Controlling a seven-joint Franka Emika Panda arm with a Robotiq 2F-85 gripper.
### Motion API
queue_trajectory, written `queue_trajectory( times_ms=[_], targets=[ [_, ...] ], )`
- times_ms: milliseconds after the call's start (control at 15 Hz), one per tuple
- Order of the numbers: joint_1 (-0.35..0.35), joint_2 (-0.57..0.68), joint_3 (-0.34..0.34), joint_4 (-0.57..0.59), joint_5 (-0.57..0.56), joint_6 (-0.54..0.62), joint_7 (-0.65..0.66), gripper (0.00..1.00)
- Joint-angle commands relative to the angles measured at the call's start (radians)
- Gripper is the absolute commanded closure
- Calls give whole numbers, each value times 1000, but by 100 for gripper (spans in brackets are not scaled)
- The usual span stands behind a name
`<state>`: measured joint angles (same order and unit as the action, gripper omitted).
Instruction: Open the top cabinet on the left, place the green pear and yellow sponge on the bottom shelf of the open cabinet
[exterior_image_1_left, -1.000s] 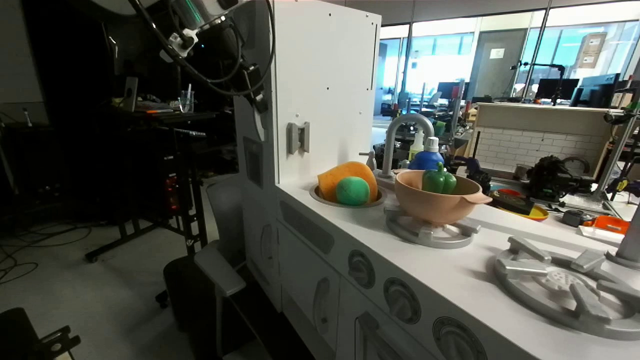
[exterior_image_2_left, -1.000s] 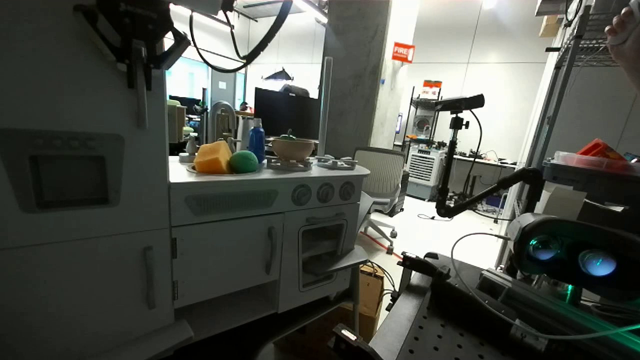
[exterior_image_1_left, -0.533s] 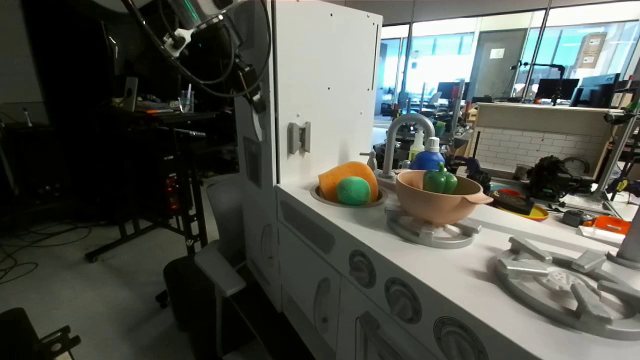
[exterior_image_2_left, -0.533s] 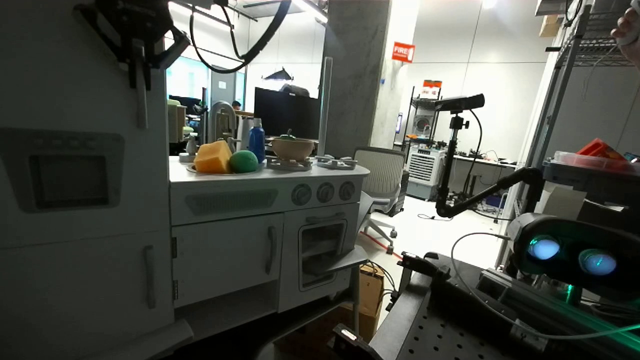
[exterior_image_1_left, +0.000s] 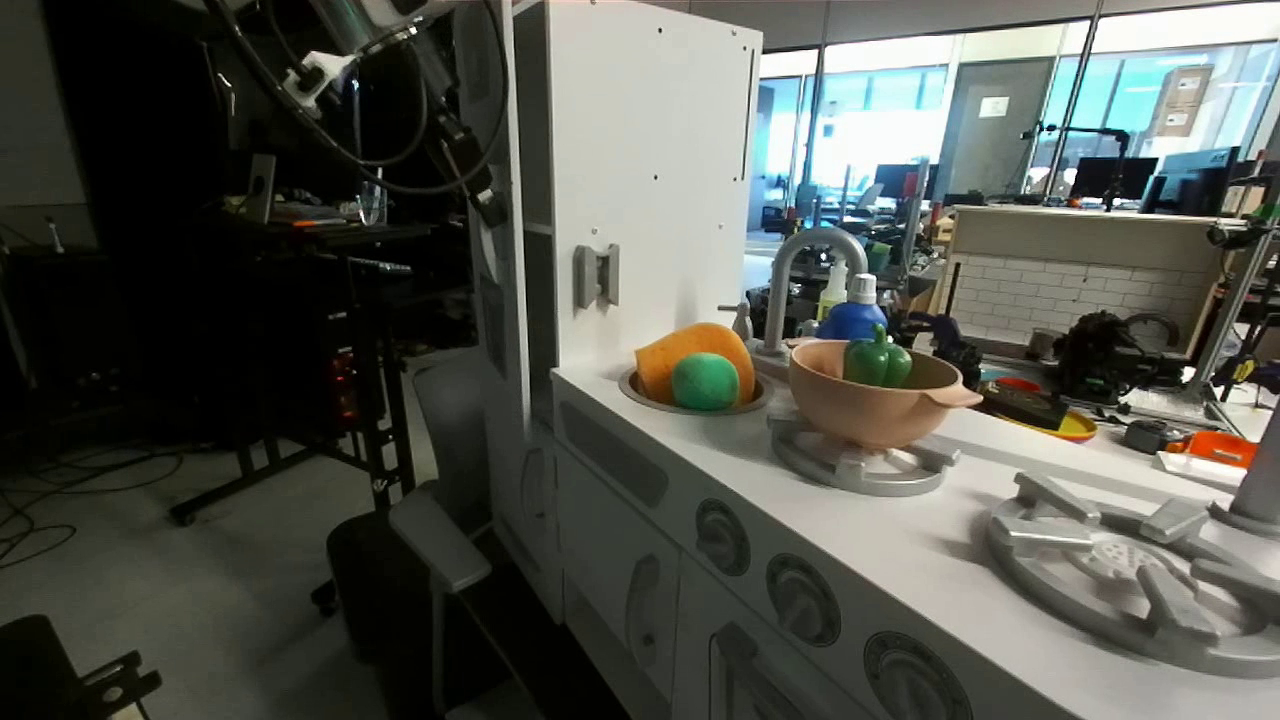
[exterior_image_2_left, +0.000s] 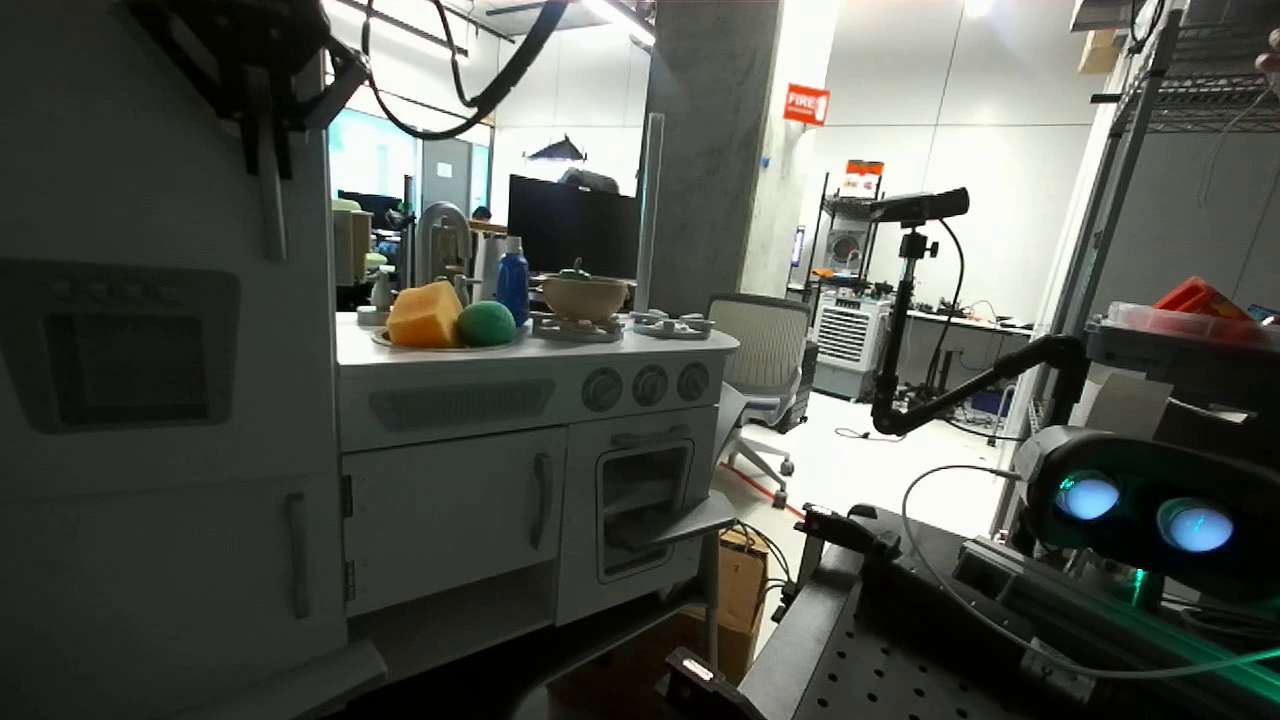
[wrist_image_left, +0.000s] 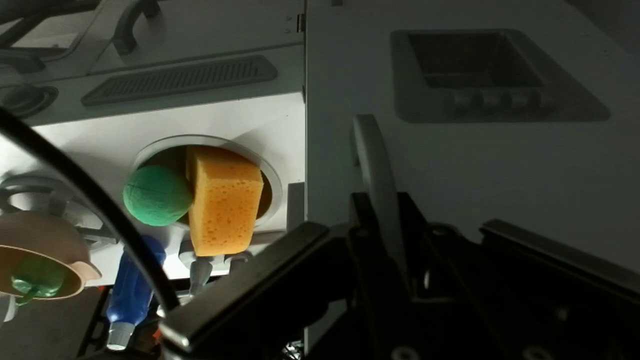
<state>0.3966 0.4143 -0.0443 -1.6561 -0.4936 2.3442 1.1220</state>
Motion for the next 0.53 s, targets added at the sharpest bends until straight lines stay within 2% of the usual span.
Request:
queue_trajectory(
  times_ms=[0,467],
  targets=[
    [29,-10,26,-40,-10,-30,102,96],
    [64,-24,83,-51,-48,-100,296,96]
  ],
)
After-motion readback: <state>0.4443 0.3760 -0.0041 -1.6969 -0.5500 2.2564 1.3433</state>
